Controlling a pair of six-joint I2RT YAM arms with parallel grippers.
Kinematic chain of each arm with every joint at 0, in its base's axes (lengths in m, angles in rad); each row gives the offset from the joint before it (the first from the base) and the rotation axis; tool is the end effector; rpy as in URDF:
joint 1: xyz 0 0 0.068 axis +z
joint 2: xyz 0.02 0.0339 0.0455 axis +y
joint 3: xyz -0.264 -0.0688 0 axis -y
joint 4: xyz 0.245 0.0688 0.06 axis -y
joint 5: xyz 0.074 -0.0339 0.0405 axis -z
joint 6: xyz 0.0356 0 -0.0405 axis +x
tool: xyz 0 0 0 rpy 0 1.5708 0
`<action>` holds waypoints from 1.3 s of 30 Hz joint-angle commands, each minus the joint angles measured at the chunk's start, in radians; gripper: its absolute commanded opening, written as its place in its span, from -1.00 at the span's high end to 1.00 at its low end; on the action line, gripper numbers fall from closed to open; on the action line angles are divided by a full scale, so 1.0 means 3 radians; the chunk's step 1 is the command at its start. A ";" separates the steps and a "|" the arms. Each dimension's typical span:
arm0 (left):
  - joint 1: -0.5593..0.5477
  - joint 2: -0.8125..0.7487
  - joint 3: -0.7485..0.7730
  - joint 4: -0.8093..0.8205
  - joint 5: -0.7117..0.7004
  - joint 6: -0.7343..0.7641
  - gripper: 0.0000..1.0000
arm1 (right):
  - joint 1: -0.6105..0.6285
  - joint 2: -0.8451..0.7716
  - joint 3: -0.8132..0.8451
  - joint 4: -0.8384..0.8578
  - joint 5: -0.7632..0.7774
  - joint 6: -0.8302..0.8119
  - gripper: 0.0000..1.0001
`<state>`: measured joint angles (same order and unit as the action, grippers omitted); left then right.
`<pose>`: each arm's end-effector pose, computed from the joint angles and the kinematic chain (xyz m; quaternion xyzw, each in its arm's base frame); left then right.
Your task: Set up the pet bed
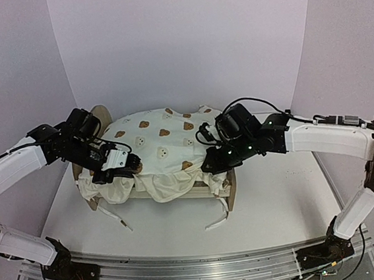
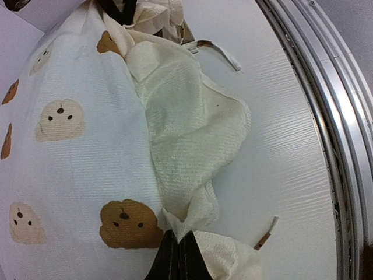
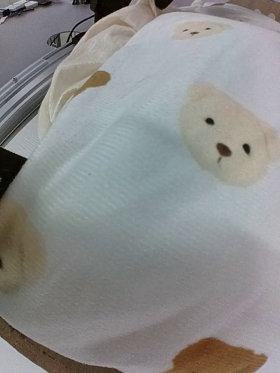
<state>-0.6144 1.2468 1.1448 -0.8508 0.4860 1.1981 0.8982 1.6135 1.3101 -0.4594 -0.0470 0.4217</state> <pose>0.1922 -0.1559 0.3125 0.7730 0.5126 -0.1346 0.3486 0.2244 0.2844 0.2856 -0.2259 0.8911 0.2580 0.2972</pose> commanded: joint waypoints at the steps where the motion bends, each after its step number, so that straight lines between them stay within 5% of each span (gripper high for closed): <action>1: 0.0003 -0.0080 -0.0232 -0.0257 0.0181 0.0126 1.00 | -0.0003 -0.0008 -0.0046 0.0076 -0.0262 0.0027 1.00; 5: 0.0003 -0.0097 -0.0486 0.0183 -0.0142 0.0065 0.89 | -0.0003 0.0144 -0.0024 0.0075 -0.0486 0.0120 0.91; 8: 0.0003 -0.0097 -0.0565 0.0523 -0.0415 -0.0008 0.05 | -0.0003 0.0159 -0.0023 0.0070 -0.0504 0.0131 0.49; 12: 0.0003 -0.0074 -0.0490 0.0602 -0.0459 -0.0021 -0.33 | 0.0002 0.0021 0.0016 0.0069 -0.0616 0.0091 0.27; 17: -0.0003 -0.0052 -0.0471 0.0749 -0.0436 -0.0232 -0.38 | 0.0004 -0.0334 -0.0024 0.0064 -0.0707 -0.0026 0.06; 24: 0.0047 0.0176 -0.0553 0.1183 -0.0705 -0.0124 -0.39 | -0.0137 -0.0735 -0.0250 -0.0316 0.0573 0.0312 -0.04; 29: 0.0058 0.0360 -0.0556 0.1196 -0.0685 0.0077 -0.38 | -0.0308 -0.0542 -0.0186 -0.0564 0.0906 0.0362 -0.20; 39: 0.0043 0.0442 -0.0375 0.0962 -0.0546 -0.0112 -0.38 | -0.0565 -0.0094 0.0000 -0.0586 0.0679 0.0244 0.01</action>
<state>-0.6033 1.3632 0.9730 -0.5346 0.2946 1.1987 0.7603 1.5653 1.2564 -0.6207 0.1613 0.5020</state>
